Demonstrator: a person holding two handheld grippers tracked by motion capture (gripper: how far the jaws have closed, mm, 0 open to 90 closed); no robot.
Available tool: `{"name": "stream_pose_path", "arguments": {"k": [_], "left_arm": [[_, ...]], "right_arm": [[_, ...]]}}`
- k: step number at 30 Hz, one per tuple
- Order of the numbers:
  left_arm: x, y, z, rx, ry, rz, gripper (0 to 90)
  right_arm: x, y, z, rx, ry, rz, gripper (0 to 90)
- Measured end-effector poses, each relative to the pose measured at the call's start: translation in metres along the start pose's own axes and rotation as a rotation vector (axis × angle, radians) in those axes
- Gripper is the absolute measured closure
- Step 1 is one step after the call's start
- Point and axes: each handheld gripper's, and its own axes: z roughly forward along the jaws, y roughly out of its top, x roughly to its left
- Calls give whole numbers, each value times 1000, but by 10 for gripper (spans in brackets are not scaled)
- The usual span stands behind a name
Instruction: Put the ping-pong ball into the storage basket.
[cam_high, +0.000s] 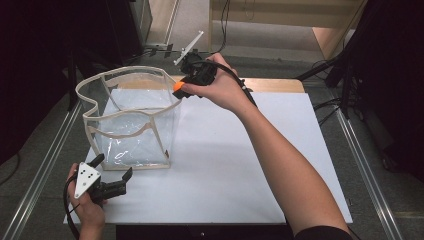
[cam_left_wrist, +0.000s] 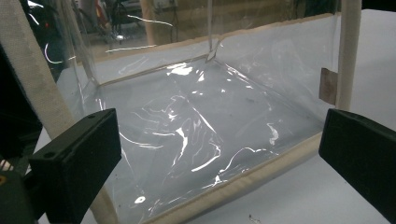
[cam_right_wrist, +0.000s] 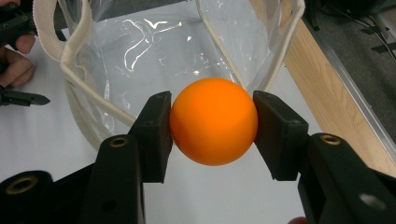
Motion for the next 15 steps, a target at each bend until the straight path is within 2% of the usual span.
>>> {"name": "stream_pose_path", "arguments": {"k": [15], "left_arm": [[0,0,0,-1,-1,-1,0]], "right_arm": [[5,8,8,6,10,-8,479]]}}
